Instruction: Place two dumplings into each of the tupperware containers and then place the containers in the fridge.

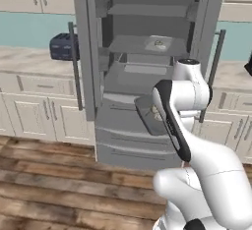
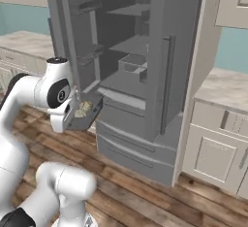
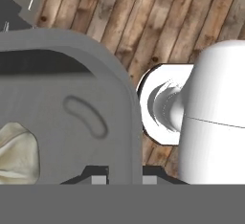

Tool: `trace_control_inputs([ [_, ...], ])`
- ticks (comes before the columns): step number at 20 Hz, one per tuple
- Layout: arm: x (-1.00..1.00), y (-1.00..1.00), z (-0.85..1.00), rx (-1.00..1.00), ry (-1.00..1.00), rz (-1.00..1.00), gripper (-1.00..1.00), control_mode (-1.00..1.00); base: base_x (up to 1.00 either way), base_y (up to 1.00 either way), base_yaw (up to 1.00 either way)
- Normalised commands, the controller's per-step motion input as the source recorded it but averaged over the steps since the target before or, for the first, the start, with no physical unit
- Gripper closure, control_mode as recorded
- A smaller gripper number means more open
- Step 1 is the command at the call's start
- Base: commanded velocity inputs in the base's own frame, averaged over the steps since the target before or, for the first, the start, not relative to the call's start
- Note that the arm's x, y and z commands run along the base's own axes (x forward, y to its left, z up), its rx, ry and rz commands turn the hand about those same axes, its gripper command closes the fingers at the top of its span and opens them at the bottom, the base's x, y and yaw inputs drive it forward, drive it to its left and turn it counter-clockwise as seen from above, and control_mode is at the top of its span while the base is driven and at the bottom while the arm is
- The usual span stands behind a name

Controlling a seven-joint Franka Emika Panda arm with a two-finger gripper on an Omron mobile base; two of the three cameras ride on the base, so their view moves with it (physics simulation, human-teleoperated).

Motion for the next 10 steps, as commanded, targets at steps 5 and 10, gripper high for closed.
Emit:
trace_control_inputs([
  [5,0.0,0.0,0.0,0.0,0.0,0.0,1.0,1.0,0.44,0.5,-0.55],
  [10,0.0,0.0,0.0,0.0,0.0,0.0,1.0,1.0,0.46,0.54,-0.3],
])
